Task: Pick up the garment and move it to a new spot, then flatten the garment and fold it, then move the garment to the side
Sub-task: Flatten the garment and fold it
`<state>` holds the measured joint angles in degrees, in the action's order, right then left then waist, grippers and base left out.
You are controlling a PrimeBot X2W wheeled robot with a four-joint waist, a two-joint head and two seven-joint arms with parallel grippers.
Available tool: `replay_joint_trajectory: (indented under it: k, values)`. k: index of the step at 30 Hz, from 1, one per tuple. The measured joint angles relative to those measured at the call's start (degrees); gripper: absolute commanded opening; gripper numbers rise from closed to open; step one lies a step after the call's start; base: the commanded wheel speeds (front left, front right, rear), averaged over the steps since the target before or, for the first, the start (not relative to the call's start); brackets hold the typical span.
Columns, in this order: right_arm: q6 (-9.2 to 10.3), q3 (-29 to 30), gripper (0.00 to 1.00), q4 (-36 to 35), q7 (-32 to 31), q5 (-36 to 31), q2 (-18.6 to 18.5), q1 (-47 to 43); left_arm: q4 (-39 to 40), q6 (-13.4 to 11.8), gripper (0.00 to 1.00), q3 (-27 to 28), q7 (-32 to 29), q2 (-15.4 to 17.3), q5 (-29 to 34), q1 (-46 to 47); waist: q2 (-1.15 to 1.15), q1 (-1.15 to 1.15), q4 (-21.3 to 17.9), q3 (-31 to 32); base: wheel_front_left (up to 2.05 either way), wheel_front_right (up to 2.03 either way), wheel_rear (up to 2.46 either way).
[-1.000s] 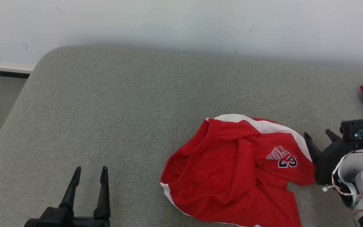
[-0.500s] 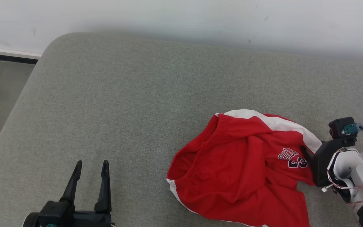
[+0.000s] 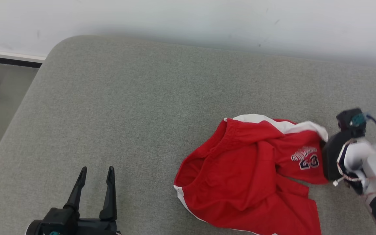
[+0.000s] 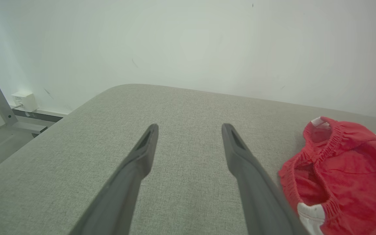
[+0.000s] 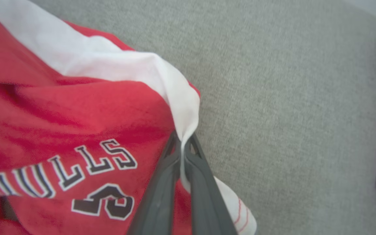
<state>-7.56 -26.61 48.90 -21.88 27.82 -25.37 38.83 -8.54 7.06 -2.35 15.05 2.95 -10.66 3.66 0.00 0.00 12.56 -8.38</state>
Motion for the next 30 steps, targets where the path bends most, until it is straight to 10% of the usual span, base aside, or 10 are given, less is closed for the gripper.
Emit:
replay_joint_trajectory:
  k: [19, 20, 21, 22, 30]
  values:
    - [0.0, 2.2, 0.0, 8.7, 16.7, -6.1, 1.0, 23.3, 0.0, -0.1, 1.0, -1.9, 0.0, 0.0, -1.7, 1.5, 0.0, 0.0, 3.4, -3.3, 0.0, 0.0, 0.0]
    - [0.0, 2.2, 0.08, 10.3, 16.3, -6.3, 1.4, 23.7, -0.1, -0.2, 1.0, -2.1, 0.0, 0.0, -1.9, 1.6, 0.0, 0.0, 3.7, -3.6, 0.0, 0.0, 0.0]
    - [0.01, 2.1, 0.4, 11.3, 16.5, -6.7, 1.7, 23.7, -0.1, -0.3, 1.0, -2.4, 0.0, 0.0, -2.0, 1.8, 0.0, 0.0, 3.9, -3.8, 0.0, 0.0, 0.0]
    - [0.0, 2.1, 1.0, 12.1, 17.5, -6.9, 2.0, 23.7, -0.1, -0.5, 1.0, -2.6, 0.0, 0.0, -2.1, 2.0, 0.01, 0.01, 4.2, -4.0, 0.0, 0.0, 0.0]
    - [0.0, 0.9, 1.0, 15.2, 24.4, -7.7, 3.6, 24.8, -0.6, -0.7, 1.0, -2.2, 0.0, 0.0, -1.9, 2.1, 0.0, 0.01, 4.1, -3.8, 0.0, 0.0, 0.0]
